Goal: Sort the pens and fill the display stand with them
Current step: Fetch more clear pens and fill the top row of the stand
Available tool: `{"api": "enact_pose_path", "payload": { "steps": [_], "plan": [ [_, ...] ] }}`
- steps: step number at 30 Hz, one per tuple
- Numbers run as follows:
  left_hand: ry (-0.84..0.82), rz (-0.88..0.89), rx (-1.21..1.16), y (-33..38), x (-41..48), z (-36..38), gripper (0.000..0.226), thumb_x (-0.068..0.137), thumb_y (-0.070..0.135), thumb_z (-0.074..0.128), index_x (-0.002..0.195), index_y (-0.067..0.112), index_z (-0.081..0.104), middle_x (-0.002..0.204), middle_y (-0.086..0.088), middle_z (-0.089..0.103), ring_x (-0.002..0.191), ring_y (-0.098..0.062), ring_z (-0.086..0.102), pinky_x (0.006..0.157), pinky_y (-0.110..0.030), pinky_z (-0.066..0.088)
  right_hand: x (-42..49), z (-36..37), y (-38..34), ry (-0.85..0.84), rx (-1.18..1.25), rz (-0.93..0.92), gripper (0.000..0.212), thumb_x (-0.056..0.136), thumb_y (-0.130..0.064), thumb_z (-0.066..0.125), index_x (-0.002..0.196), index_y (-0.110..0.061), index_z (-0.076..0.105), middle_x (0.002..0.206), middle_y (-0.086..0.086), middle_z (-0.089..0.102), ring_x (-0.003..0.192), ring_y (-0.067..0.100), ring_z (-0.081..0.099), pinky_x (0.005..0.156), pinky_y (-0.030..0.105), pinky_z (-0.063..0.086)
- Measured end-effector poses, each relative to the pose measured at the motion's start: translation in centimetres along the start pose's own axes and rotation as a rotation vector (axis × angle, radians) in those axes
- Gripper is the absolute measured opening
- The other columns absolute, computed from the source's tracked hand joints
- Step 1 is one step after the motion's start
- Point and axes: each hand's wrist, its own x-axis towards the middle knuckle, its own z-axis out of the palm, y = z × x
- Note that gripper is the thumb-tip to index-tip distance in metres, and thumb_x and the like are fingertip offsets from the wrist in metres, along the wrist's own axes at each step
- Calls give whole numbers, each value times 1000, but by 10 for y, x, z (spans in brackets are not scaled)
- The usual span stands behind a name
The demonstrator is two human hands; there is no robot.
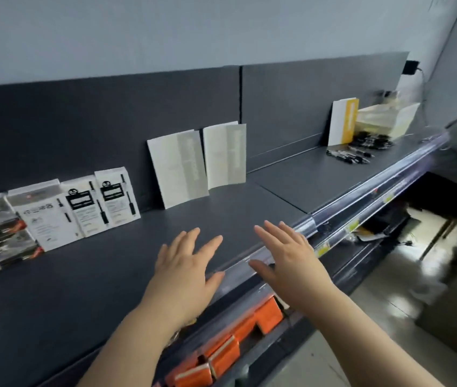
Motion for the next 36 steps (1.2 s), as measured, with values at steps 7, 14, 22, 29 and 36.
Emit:
{"api": "enact_pose_path", "payload": {
  "steps": [7,14,22,29,36],
  "plan": [
    [-38,34,-37,69,75,25,62,95,52,35,148,41,6,158,0,4,145,-19,5,118,-39,10,24,-23,97,-7,-30,71,63,94,-55,37,147,-34,12,156,-11,13,145,17,4,117,37,3],
    [-107,40,-107,132,188,74,61,94,53,37,147,43,8,158,1,6,144,-20,10,117,-38,15,87,-23,212,-48,-73,132,63,93,-56,38,147,-34,14,156,-9,15,144,16,7,116,36,6],
    [-199,-9,-180,207,338,108,61,94,54,38,147,44,9,159,3,5,145,-20,10,116,-37,18,195,-38,356,-151,-118,155,65,93,-57,36,148,-33,12,157,-8,14,145,17,9,118,37,6],
    [-273,-7,-214,268,433,125,61,93,54,41,146,48,11,158,8,4,145,-17,11,113,-38,27,269,-51,466,-88,-64,190,63,92,-56,40,147,-28,24,153,-6,26,142,17,20,117,32,16],
    [-307,-111,-301,330,509,150,61,92,53,44,145,49,14,157,12,5,143,-14,14,110,-35,31,352,-55,569,-100,-34,146,60,91,-53,44,143,-25,34,151,0,30,139,20,25,113,33,23]
  ]
}}
